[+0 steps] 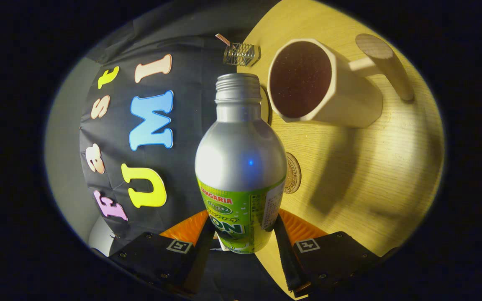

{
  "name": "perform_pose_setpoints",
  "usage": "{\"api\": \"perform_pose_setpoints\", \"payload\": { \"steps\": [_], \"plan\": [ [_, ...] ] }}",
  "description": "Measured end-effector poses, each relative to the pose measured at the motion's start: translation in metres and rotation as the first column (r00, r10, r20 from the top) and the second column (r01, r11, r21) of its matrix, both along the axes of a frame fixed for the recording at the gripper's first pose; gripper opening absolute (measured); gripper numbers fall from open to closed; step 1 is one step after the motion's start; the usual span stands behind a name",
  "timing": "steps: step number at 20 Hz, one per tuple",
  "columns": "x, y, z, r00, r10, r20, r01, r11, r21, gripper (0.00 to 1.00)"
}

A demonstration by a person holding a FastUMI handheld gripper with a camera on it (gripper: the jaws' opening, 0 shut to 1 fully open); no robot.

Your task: Take the bottle from table, then pour the juice into the cup, finally place the bottle on the coaster

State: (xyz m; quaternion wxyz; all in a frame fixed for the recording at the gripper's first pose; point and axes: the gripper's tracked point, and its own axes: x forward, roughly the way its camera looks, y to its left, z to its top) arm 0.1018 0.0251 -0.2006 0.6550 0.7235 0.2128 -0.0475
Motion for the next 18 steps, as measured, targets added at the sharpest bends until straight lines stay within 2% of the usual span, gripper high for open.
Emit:
{"api": "perform_pose_setpoints", "payload": {
  "steps": [8,18],
  "plan": [
    [0.006,0.004,0.006,0.999,-0.030,-0.024,0.033,0.993,0.112,0.75],
    [0.008,0.006,0.014,0.998,-0.046,-0.048,0.054,0.981,0.186,0.75]
  ]
}}
